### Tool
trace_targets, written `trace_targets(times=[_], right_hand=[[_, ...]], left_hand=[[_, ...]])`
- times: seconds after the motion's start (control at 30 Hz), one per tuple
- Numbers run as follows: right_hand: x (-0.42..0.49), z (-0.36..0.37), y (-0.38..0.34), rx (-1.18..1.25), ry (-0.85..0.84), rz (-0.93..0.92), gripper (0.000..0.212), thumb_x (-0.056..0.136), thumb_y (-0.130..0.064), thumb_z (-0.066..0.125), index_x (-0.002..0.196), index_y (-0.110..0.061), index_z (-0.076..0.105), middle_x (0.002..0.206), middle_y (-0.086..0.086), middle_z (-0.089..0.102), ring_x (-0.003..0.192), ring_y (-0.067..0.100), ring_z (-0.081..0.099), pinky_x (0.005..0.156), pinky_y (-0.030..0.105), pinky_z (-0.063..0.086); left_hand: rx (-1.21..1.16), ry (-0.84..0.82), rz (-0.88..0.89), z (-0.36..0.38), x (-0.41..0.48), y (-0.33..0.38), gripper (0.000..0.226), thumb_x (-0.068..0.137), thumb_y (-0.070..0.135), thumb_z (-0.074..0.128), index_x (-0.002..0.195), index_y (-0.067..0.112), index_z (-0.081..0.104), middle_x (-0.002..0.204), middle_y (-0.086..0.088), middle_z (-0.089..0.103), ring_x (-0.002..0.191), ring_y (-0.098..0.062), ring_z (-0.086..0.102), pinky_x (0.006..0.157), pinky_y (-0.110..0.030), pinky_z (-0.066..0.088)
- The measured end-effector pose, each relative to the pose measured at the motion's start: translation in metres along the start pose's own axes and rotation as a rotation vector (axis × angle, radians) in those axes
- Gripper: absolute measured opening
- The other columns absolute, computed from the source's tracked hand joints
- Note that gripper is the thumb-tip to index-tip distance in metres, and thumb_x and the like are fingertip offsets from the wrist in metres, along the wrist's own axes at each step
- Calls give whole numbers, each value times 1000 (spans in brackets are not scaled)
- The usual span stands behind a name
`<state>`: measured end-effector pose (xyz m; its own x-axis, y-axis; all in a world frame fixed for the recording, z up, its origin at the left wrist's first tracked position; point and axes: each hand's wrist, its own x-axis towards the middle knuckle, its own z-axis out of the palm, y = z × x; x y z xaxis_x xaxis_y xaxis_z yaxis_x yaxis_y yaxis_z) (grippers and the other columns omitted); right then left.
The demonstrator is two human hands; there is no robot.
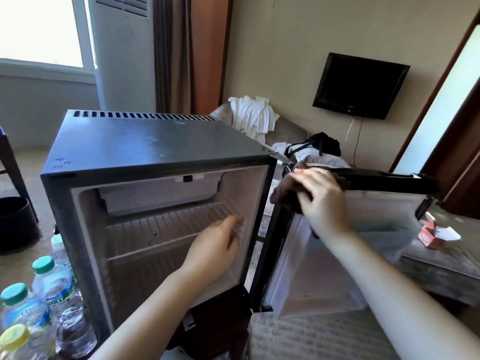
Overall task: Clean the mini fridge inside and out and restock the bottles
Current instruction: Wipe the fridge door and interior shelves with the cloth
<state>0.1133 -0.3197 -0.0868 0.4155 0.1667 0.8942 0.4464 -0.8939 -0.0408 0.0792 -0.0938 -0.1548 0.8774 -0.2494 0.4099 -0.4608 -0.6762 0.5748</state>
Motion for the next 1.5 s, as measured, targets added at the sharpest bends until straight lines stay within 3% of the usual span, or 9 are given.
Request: trace_targets(times=[0.23, 0.43, 0.53, 0.7, 0.9, 1.03, 1.13, 1.33, 1.5], right_hand=[[-13, -21, 1, 48, -131, -164, 40, 70, 11, 48, 98, -2, 73, 90, 6, 65, 94, 22, 55, 93, 25, 43], [-61, -56, 27, 154, -137, 169, 40, 70, 15, 63, 100, -9, 74, 94, -2, 66, 91, 11, 61, 90, 14, 43], [-62, -62, 23, 207, -216, 254, 46, 66, 19, 67, 98, -13, 73, 96, -8, 66, 92, 4, 61, 87, 11, 43], [-57, -62, -1, 253, -282, 189, 34, 64, 9, 68, 82, -17, 56, 86, -9, 55, 79, 10, 53, 72, 24, 44], [-87, -55, -19, 384, -378, 268, 28, 73, -3, 75, 89, -21, 59, 88, -16, 57, 84, 3, 58, 72, 17, 46], [-99, -52, -18, 399, -375, 341, 32, 77, -6, 74, 99, -25, 60, 94, -18, 63, 89, 1, 62, 75, 23, 51], [-88, -50, -14, 348, -283, 395, 29, 78, -2, 72, 96, -22, 62, 89, -14, 66, 84, 3, 62, 69, 21, 50], [-17, -37, 4, 82, 75, 297, 28, 70, 8, 69, 90, -11, 74, 93, 4, 66, 81, 23, 63, 73, 26, 44], [-45, 13, -1, -21, -20, 343, 27, 94, -18, 58, 120, -12, 65, 116, 3, 57, 102, 14, 48, 89, 27, 43]], left_hand=[[-59, 3, 91, 21, 0, 24, 36, 96, 18, 47, 131, 27, 49, 124, 6, 58, 113, -11, 54, 85, -20, 43], [-73, -21, 64, 27, 12, 27, 35, 96, 18, 47, 130, 26, 51, 125, 7, 60, 112, -11, 57, 90, -31, 49], [-159, -3, 92, 33, 19, 43, 34, 94, 21, 53, 128, 24, 54, 122, 9, 62, 110, -6, 58, 92, -25, 48], [-393, 25, 160, 40, 25, 74, 30, 88, 24, 64, 118, 26, 60, 101, 11, 69, 91, 0, 64, 79, -11, 46], [-124, 5, 175, 33, 24, 68, 6, 82, 22, 64, 88, 25, 63, 71, 17, 56, 64, 2, 51, 65, -25, 48], [-117, 16, 135, 34, 26, 63, 7, 82, 25, 69, 88, 29, 67, 73, 21, 59, 72, 3, 57, 68, -16, 46], [-110, 30, 97, 36, 33, 64, 13, 82, 26, 70, 94, 31, 69, 75, 18, 64, 71, 2, 60, 71, -21, 50], [174, 226, 134, 18, 60, 71, 32, 88, 21, 60, 120, 19, 57, 113, 2, 59, 100, -20, 59, 77, -32, 49], [257, 130, 373, 5, 103, 87, 47, 90, 7, 50, 136, 15, 51, 143, 3, 47, 135, -14, 38, 111, -28, 32]])
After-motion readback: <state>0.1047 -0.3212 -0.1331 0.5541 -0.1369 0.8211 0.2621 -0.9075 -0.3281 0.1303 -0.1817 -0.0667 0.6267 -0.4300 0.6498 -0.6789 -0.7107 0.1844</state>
